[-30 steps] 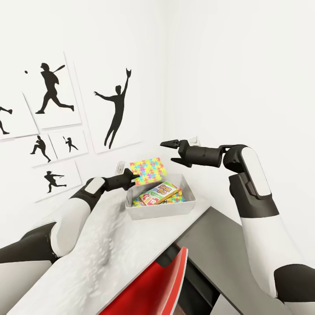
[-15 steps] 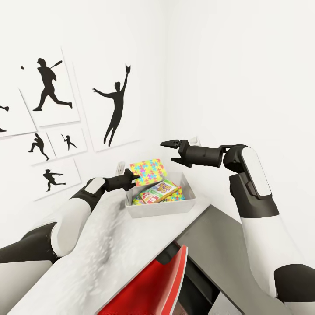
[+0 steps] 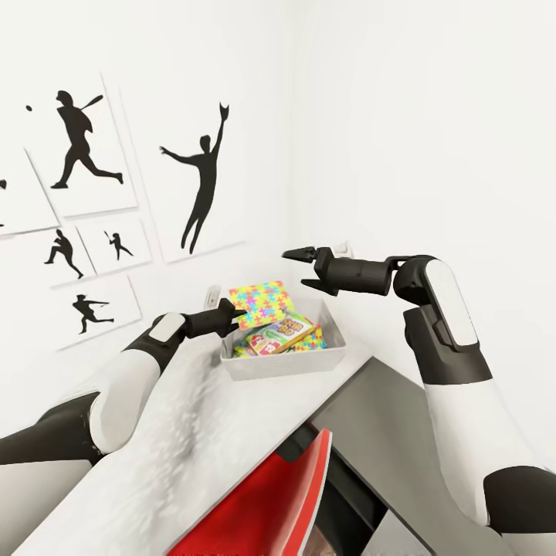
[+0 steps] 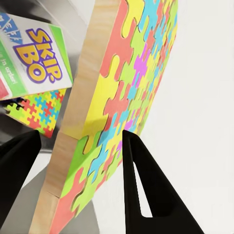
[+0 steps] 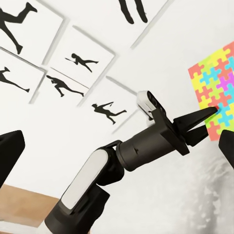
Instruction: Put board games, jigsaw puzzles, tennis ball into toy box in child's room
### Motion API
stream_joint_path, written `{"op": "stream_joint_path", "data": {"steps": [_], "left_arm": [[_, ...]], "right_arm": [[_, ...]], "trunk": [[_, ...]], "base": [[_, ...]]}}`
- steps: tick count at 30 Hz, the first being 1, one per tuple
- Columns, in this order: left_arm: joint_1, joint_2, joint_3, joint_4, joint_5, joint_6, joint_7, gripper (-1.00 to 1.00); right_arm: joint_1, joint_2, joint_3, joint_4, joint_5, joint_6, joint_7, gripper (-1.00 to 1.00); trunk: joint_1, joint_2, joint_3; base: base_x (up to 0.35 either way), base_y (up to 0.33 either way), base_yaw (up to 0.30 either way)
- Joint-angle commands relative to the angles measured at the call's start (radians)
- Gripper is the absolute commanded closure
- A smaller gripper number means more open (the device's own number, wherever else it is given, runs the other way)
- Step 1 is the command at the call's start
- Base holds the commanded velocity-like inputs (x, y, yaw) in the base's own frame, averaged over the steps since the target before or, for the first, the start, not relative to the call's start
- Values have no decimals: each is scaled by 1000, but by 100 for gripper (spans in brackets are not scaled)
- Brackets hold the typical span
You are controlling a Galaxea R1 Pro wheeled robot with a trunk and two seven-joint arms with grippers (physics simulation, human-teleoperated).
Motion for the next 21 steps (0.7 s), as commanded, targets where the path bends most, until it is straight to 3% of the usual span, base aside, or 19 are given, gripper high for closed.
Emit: {"op": "stream_joint_path", "data": {"steps": [1,21], "left_arm": [[-1,0,8,-1,-4,6,-1,100],[-33,5,6,-10,-4,18,1,100]], "right_arm": [[-1,-1,1,-1,-10,0,-10,-100],[-1,-1,3,-1,-10,1,-11,-100]], "trunk": [[1,-2,-4],[1,-2,-36]], "base": [[0,0,0],[0,0,0]]}}
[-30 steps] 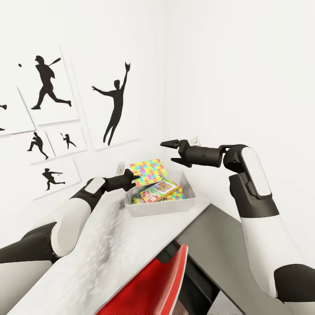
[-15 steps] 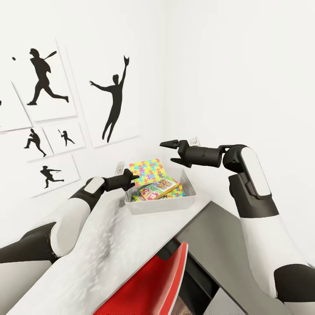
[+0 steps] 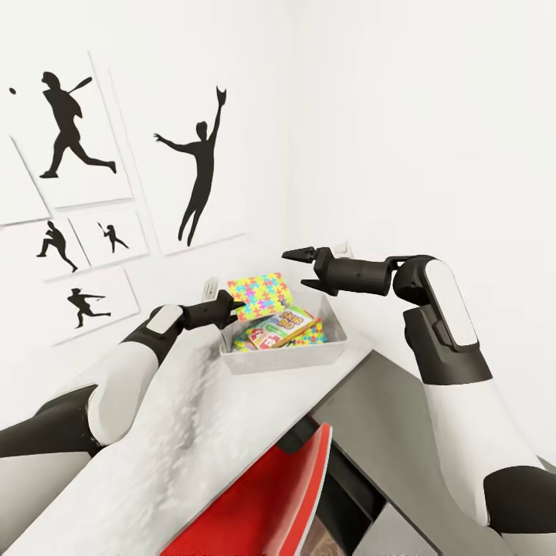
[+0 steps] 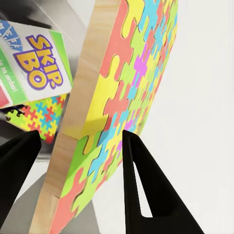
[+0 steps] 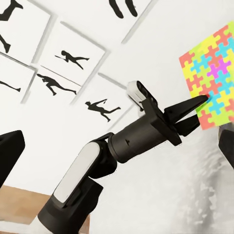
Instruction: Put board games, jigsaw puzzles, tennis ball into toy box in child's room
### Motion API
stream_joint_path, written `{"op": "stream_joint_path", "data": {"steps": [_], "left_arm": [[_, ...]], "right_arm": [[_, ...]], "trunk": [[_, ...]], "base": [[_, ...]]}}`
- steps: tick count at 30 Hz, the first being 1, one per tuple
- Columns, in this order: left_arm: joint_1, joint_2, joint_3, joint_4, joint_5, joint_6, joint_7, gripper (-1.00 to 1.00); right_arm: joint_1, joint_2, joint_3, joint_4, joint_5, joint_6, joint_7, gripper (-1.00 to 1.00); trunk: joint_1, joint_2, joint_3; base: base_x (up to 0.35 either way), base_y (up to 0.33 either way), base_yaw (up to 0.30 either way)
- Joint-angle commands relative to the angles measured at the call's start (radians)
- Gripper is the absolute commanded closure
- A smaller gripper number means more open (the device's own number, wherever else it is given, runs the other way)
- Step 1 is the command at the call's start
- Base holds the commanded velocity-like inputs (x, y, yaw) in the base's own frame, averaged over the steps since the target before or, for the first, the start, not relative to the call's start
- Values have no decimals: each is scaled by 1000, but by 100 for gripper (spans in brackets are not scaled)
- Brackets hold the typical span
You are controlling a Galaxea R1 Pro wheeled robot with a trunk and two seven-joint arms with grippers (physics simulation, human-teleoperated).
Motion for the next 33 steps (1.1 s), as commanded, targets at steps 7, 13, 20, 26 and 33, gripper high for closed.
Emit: {"op": "stream_joint_path", "data": {"steps": [7,13,20,26,33], "left_arm": [[-25,4,8,0,-7,15,-2,100],[-31,7,9,0,-5,17,-1,100],[-50,7,9,0,-5,17,-1,100],[-59,3,10,0,-5,12,17,100],[-66,2,10,0,-5,9,31,100]], "right_arm": [[-1,0,2,-2,-10,0,-10,-100],[-1,0,2,-4,-10,0,-10,-100],[-1,0,1,-21,-10,0,-10,-100],[-1,-1,2,-22,-10,0,-10,-100],[-1,0,3,-22,-10,0,-10,-100]], "trunk": [[1,-2,-14],[1,-2,-23],[1,-2,-35],[1,-2,-44],[1,-2,-56]], "base": [[0,0,0],[0,0,0],[0,0,0],[0,0,0],[0,0,0]]}}
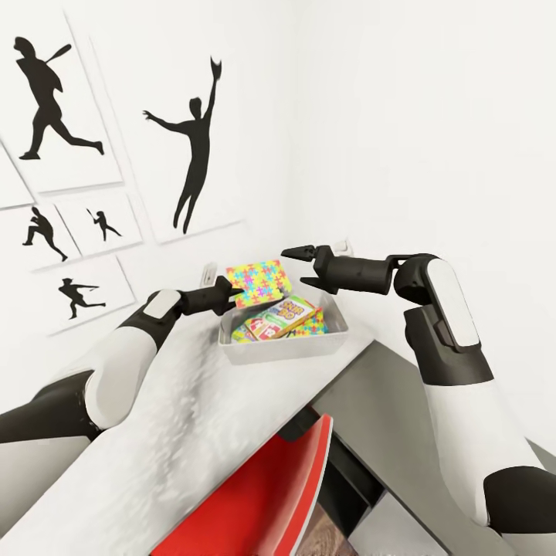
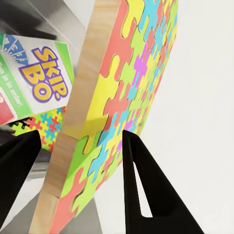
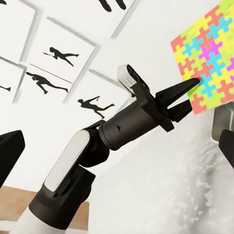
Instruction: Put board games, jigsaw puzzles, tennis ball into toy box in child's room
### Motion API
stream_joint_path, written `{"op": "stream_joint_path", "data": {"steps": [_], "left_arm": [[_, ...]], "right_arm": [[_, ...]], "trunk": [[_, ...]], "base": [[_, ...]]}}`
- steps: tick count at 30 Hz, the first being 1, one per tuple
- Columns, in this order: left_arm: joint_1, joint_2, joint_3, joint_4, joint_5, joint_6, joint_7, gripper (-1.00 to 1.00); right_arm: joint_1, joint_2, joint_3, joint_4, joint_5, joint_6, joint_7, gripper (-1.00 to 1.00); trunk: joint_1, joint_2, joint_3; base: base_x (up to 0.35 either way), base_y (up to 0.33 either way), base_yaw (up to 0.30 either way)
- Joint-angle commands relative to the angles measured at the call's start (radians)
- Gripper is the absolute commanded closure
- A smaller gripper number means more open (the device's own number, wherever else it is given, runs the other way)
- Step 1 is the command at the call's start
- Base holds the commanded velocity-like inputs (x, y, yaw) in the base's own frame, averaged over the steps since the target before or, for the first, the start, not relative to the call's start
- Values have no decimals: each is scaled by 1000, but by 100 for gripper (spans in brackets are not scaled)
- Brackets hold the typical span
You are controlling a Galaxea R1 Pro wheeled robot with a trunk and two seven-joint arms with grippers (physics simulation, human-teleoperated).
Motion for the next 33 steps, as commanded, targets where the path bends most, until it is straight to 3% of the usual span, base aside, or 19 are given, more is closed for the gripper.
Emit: {"op": "stream_joint_path", "data": {"steps": [1,20,33], "left_arm": [[-4,-1,8,0,-6,5,1,100],[-12,-9,9,0,-6,0,6,100],[-12,-41,9,0,-2,4,6,100]], "right_arm": [[-1,0,1,-1,-10,0,-10,-100],[-1,0,4,-2,-10,0,-11,-100],[-1,0,5,-2,-9,0,-11,-100]], "trunk": [[1,-2,-4],[1,-2,-34],[1,-2,-55]], "base": [[0,0,0],[0,0,0],[0,0,0]]}}
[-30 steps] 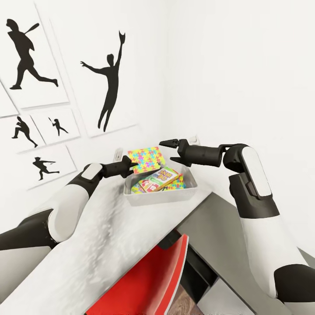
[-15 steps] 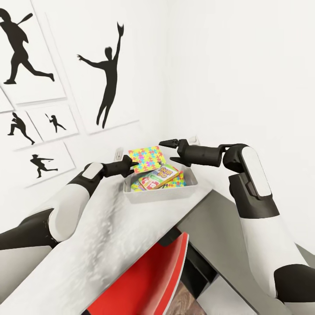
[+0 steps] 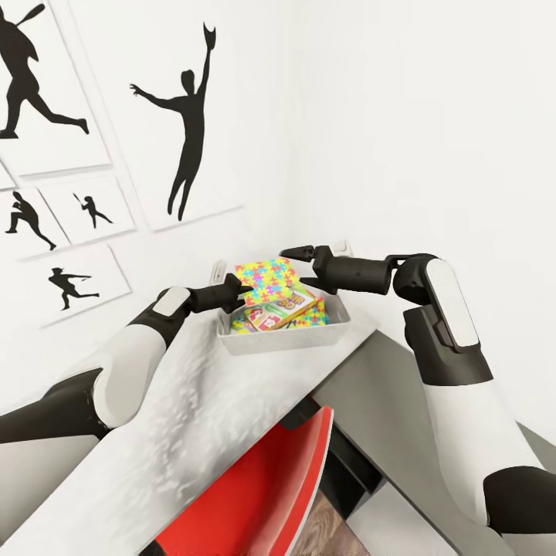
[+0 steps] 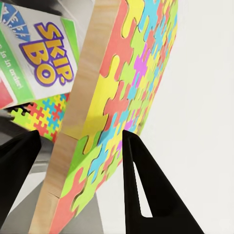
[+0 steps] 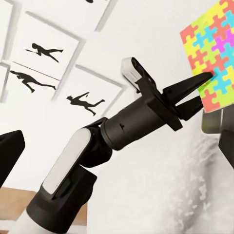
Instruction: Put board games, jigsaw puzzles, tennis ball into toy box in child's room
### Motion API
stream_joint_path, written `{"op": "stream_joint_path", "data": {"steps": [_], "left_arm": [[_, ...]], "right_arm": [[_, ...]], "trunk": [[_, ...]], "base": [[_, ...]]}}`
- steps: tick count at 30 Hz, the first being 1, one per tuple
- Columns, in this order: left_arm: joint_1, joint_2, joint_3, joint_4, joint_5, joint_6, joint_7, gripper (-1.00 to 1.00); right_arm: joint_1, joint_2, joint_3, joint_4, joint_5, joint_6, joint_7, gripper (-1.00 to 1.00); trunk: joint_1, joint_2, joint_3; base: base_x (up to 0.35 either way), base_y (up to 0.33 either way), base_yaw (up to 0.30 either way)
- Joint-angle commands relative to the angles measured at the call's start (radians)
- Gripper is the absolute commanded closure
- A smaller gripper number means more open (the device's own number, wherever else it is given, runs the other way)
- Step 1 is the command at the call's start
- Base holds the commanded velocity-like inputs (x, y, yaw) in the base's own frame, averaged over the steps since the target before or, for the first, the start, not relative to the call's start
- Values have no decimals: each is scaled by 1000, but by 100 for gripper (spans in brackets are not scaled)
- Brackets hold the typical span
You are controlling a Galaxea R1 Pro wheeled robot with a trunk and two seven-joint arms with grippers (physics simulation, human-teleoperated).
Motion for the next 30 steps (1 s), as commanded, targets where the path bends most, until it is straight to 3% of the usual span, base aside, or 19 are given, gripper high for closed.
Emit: {"op": "stream_joint_path", "data": {"steps": [1,23,30], "left_arm": [[-1,-4,8,0,-5,5,-2,100],[-2,-18,6,0,-4,1,-3,100],[-4,-18,6,0,-4,0,-3,100]], "right_arm": [[-1,-1,1,-1,-9,0,-10,-100],[-1,0,1,-2,-9,1,-10,-100],[5,-1,-2,-41,-9,0,-10,-100]], "trunk": [[1,-2,-4],[1,-2,-39],[1,-2,-50]], "base": [[0,0,0],[0,0,0],[0,0,0]]}}
